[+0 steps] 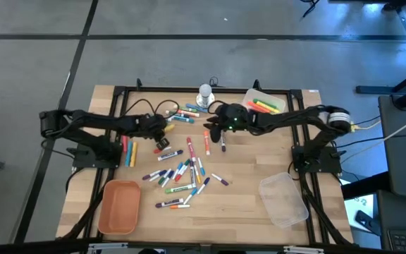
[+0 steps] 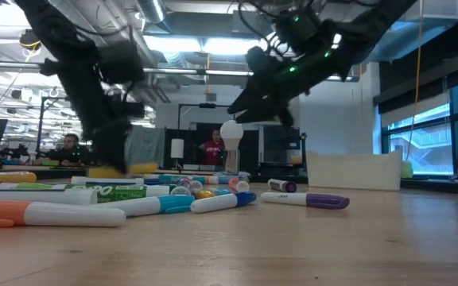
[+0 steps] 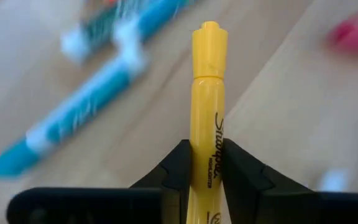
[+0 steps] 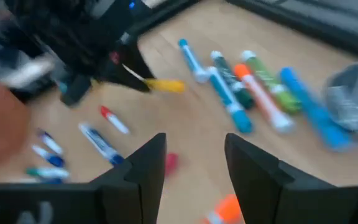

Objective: Pick & Place Markers
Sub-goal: Put the large yellow highlighter pen into the white bin

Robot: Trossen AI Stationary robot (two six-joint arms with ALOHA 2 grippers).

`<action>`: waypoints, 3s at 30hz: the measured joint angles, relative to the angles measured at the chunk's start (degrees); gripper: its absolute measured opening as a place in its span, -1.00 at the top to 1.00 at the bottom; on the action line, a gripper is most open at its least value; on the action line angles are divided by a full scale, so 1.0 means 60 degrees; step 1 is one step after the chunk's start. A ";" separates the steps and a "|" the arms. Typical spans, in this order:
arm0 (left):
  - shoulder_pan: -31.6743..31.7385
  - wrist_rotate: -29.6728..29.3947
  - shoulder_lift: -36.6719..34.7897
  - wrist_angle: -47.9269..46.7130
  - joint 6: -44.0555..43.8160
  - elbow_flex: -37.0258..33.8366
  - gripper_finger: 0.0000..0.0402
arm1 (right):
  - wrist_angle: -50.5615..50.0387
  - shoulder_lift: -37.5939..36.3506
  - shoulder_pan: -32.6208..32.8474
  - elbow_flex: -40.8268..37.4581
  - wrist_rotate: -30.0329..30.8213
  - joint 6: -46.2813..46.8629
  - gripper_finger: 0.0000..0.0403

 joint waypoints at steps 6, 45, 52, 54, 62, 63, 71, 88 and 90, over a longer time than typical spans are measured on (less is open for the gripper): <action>-0.0642 0.0100 -0.1147 0.1755 0.0318 0.0011 0.69 | 0.1355 0.0760 -0.0112 0.0000 -0.1082 0.1173 0.18; -0.3036 -0.0114 -0.1579 0.6832 0.0571 0.0040 0.68 | 0.5297 0.1145 0.1552 0.0700 -0.0925 -0.1662 0.34; -0.3183 -0.0107 -0.1566 0.6878 0.0823 0.0040 0.68 | 0.5063 0.1134 0.1555 0.0801 -0.0948 -0.1881 0.68; -0.3183 -0.0106 -0.1566 0.6858 0.0785 0.0040 0.67 | 0.5056 0.1134 0.1552 0.0801 -0.0948 -0.1983 0.68; -0.3194 -0.0378 -0.1571 0.5997 0.0866 0.0040 0.50 | 0.4056 0.1055 0.1564 0.0809 -0.0154 -0.2833 0.68; -0.3191 -0.0527 -0.1575 0.5712 0.0883 0.0040 0.48 | 0.3564 0.0968 0.1556 0.0806 0.0266 -0.3055 0.68; -0.3194 -0.1654 -0.1577 0.3368 0.0552 0.0040 0.34 | -0.3299 0.0282 0.1531 0.2408 0.4308 -0.4417 0.68; -0.3194 -0.1748 -0.1573 0.2134 -0.0131 0.0040 0.28 | -1.5397 0.0289 0.0490 0.3027 0.8806 0.1271 0.68; -0.3194 -0.1753 -0.1573 0.2134 0.0017 0.0040 0.28 | -1.5325 0.0293 0.0259 0.2682 0.9101 0.1480 0.68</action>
